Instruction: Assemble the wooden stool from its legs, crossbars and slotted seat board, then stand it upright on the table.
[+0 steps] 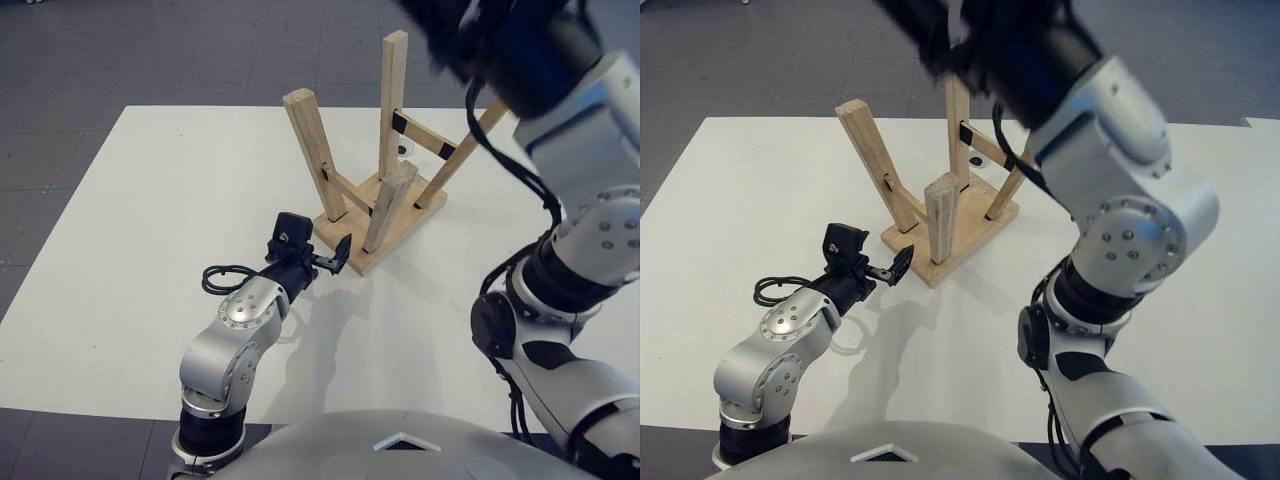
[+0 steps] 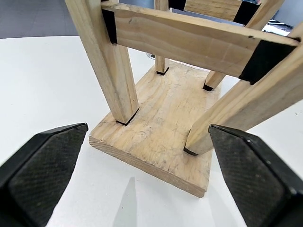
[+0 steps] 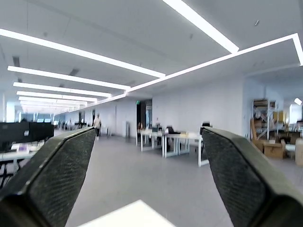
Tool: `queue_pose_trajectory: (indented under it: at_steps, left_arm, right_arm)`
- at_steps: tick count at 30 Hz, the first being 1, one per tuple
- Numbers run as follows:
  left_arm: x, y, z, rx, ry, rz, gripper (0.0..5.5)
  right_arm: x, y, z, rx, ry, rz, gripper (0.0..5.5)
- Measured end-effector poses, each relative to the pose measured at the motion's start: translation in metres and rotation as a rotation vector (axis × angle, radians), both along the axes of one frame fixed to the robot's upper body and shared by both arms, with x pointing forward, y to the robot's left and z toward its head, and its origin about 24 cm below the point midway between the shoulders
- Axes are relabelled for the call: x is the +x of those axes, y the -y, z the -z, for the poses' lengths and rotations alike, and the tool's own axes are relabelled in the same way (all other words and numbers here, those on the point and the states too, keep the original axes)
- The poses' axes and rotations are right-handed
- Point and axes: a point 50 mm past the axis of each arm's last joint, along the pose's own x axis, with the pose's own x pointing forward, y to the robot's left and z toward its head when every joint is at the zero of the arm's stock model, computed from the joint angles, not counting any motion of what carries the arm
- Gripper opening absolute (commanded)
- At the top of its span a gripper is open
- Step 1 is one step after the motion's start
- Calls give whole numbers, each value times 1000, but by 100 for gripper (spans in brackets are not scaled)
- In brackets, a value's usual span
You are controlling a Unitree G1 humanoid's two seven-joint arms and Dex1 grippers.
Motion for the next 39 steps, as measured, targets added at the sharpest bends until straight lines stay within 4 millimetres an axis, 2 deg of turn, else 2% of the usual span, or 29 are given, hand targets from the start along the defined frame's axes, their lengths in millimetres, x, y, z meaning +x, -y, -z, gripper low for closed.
queue_pose_trajectory:
  at_steps: [1,2,3,5,6,7,9,12,14,17,19,21,22,23,25,27,28,29,30,32,35,39]
  left_arm:
    - [0,0,0,1,-1,4,476]
    - [0,0,0,1,-2,5,476]
    - [0,0,0,1,-1,6,476]
    - [0,1,0,1,-1,7,476]
    - [0,1,0,1,-1,8,476]
    - [0,1,0,0,-1,8,476]
    - [0,2,0,-1,1,13,476]
    - [0,3,0,-3,0,15,476]
    - [0,3,0,-8,0,13,476]
    - [-1,5,1,-16,-5,11,476]
    - [-1,6,1,-16,-4,10,476]
    - [0,5,1,-15,-2,7,476]
    - [0,5,2,-16,-1,7,476]
    - [0,5,2,-16,-2,7,476]
    - [-1,5,3,-9,-8,25,476]
    - [-3,5,5,-1,-24,68,476]
    - [-6,4,7,12,-35,90,476]
    - [-10,5,10,13,-54,134,476]
    - [-12,6,12,17,-67,157,476]
    - [-15,9,14,22,-73,219,476]
    - [-13,15,17,44,-58,292,476]
    - [9,27,26,105,15,315,476]
  right_arm:
    - [-4,1,-8,46,36,-7,406]
    - [-5,1,-7,61,27,-9,406]
    - [-4,-2,3,40,-19,-18,406]
    - [4,-12,54,-114,-231,-26,406]
    - [8,-13,92,-238,-374,-17,406]
    - [8,-11,118,-316,-450,-8,406]
    - [3,-8,126,-391,-412,13,406]
    - [2,-6,128,-374,-382,26,406]
    - [7,-5,127,-341,-386,32,406]
    - [31,10,119,-223,-443,119,406]
    - [44,23,84,-99,-367,165,406]
    - [46,36,45,-9,-261,167,406]
    - [46,44,36,11,-238,172,406]
    - [46,52,34,6,-237,146,406]
    - [39,72,45,-53,-304,-12,406]
    - [37,90,45,-97,-312,-54,406]
    - [39,108,42,-102,-313,-11,406]
    - [42,138,34,-89,-306,109,406]
    - [41,158,25,-64,-282,190,406]
    - [43,184,10,-5,-227,308,406]
    - [44,209,1,72,-179,427,406]
    - [47,214,5,116,-179,470,406]
